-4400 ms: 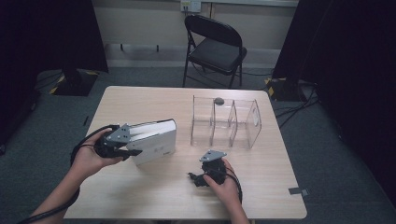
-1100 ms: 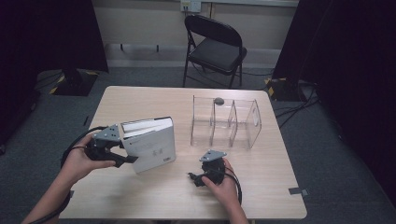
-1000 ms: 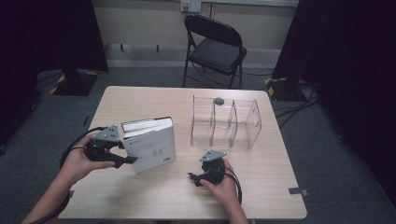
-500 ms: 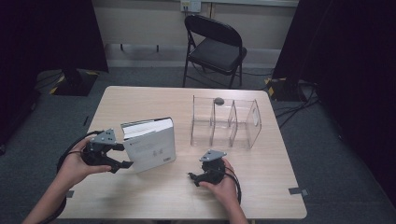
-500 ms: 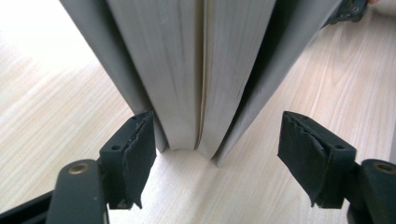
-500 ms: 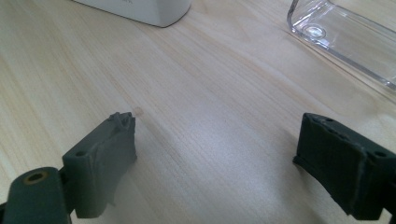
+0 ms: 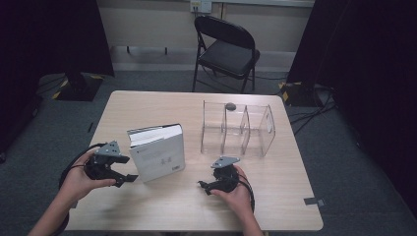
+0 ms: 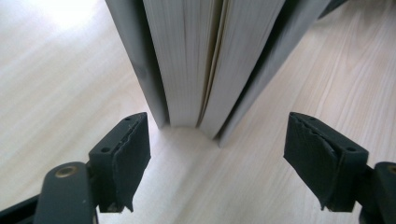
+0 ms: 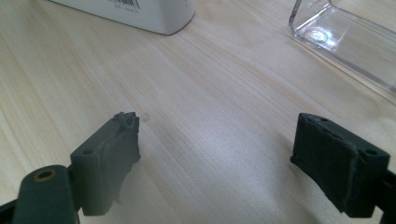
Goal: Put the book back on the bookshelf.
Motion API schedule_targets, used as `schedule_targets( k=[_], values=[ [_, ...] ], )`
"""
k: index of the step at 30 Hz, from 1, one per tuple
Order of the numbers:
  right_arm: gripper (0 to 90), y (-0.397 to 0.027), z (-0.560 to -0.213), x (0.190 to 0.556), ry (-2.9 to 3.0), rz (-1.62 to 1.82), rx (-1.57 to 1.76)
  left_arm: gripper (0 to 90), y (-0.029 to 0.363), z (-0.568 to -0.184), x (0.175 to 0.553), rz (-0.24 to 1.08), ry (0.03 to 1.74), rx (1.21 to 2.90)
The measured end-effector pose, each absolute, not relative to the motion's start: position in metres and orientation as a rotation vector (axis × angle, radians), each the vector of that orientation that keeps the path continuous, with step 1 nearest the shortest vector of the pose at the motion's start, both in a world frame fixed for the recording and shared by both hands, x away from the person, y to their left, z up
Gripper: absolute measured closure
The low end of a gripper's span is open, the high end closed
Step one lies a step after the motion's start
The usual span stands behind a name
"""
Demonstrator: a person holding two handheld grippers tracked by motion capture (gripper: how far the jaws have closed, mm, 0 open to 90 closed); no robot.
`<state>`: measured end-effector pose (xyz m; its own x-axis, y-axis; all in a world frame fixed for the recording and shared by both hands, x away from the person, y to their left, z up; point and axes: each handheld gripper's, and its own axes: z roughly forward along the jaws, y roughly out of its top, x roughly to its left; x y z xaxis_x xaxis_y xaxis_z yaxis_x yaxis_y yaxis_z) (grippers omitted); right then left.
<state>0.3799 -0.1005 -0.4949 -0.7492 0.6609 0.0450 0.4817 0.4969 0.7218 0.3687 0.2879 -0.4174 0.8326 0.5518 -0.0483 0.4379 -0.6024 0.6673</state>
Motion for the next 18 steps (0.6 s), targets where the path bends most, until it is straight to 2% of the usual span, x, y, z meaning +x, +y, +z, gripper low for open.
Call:
schedule_targets(
  k=[18],
  values=[
    [13.7,-0.091,-0.483,0.382,2.594,1.039,0.861,19.2,0.295,-0.463,0.362,0.182,0.781,2.344]
  ],
)
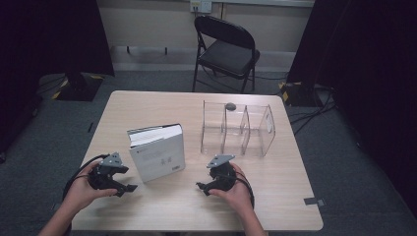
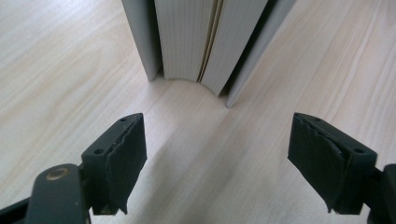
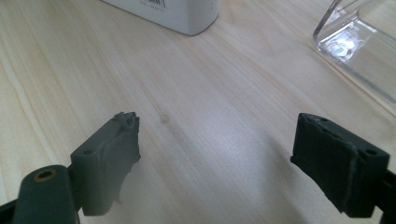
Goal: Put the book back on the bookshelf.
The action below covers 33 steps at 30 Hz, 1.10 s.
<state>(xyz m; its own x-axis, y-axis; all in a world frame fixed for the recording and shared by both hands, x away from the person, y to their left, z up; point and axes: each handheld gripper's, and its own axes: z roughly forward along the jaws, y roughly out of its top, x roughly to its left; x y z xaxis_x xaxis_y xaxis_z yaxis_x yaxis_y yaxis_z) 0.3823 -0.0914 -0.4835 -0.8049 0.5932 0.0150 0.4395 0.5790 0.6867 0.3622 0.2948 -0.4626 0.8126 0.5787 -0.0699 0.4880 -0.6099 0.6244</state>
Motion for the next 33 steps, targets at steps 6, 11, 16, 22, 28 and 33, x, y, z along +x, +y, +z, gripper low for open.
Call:
schedule_targets(
  k=[6,11,16,22,28,33],
  values=[
    [13.7,-0.091,-0.478,0.385,2.612,1.029,0.840,18.6,0.295,-0.474,0.360,0.186,0.792,2.363],
    [14.3,-0.089,-0.472,0.386,2.617,1.026,0.818,18.3,0.293,-0.480,0.358,0.184,0.794,2.370],
    [14.5,-0.088,-0.465,0.387,2.612,1.047,0.799,18.1,0.293,-0.484,0.356,0.191,0.775,2.383],
    [15.0,-0.086,-0.458,0.389,2.629,1.053,0.773,17.5,0.296,-0.487,0.355,0.190,0.790,2.350],
    [15.3,-0.082,-0.452,0.391,2.652,1.043,0.749,13.7,0.294,-0.492,0.350,0.252,0.754,2.343],
    [15.4,-0.078,-0.445,0.394,2.668,1.050,0.724,4.8,0.293,-0.496,0.349,0.253,0.742,2.319]
  ],
)
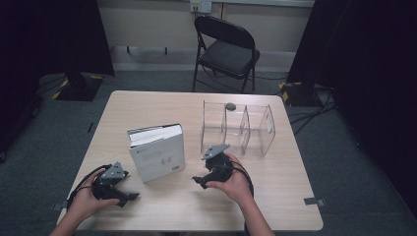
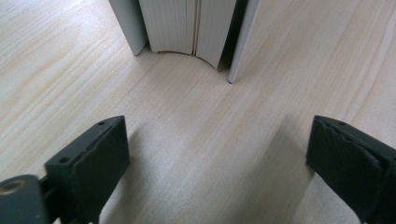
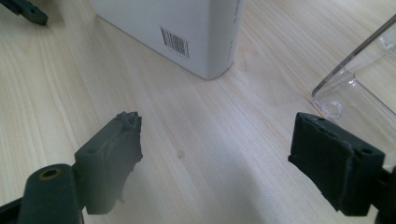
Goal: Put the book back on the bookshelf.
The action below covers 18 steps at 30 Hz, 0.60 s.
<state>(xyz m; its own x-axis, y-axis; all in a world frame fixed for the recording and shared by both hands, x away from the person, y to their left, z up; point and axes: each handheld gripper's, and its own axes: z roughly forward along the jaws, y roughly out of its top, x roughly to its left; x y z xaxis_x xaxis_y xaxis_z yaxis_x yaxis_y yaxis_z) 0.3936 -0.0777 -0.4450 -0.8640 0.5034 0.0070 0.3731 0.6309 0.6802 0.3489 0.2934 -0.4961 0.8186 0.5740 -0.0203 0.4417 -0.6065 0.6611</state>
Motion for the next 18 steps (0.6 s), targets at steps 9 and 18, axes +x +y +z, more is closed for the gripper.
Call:
schedule_targets(
  k=[9,18],
  values=[
    [15.7,-0.074,-0.435,0.400,2.699,1.055,0.716,0.0,0.295,-0.501,0.346,0.281,0.727,2.280],
    [15.9,-0.068,-0.424,0.406,2.717,1.072,0.681,0.0,0.297,-0.504,0.345,0.287,0.720,2.249]
  ],
)
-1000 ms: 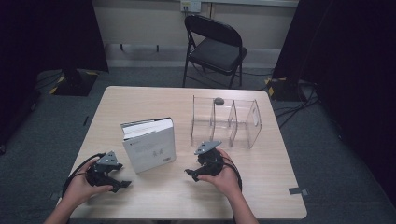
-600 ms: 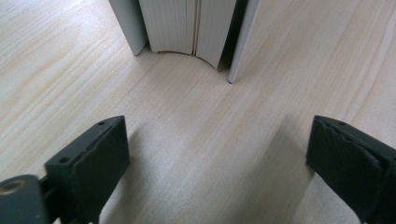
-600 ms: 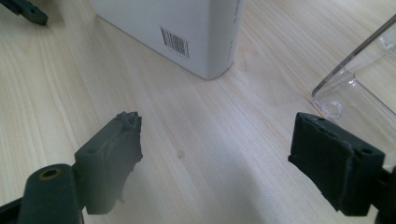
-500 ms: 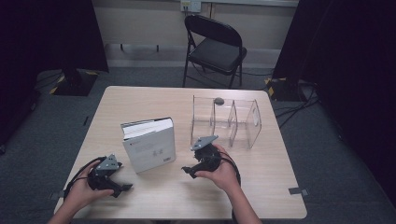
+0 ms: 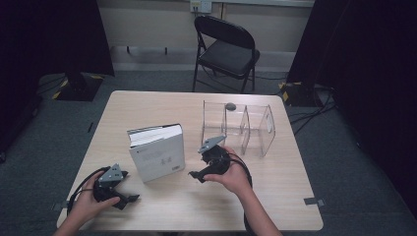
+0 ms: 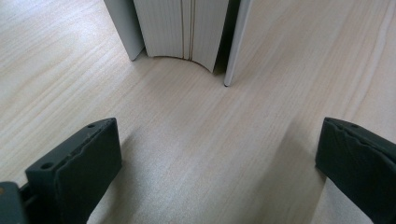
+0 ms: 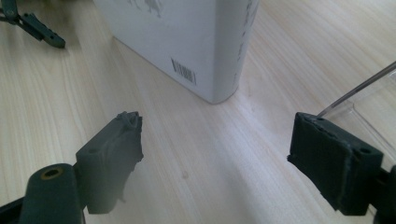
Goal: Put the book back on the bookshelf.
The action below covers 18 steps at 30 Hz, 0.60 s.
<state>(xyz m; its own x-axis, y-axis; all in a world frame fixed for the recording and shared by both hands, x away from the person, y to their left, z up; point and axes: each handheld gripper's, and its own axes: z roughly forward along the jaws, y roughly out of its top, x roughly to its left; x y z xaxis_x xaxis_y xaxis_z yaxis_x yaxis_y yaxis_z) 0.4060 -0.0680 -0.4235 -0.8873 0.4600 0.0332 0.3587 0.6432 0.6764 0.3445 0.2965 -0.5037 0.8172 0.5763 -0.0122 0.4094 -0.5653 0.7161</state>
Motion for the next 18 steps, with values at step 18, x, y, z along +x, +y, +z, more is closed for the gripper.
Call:
schedule_targets(
  k=[18],
  values=[
    [15.9,-0.053,-0.394,0.423,2.733,1.098,0.612,0.0,0.297,-0.504,0.345,0.288,0.720,2.249]
  ],
)
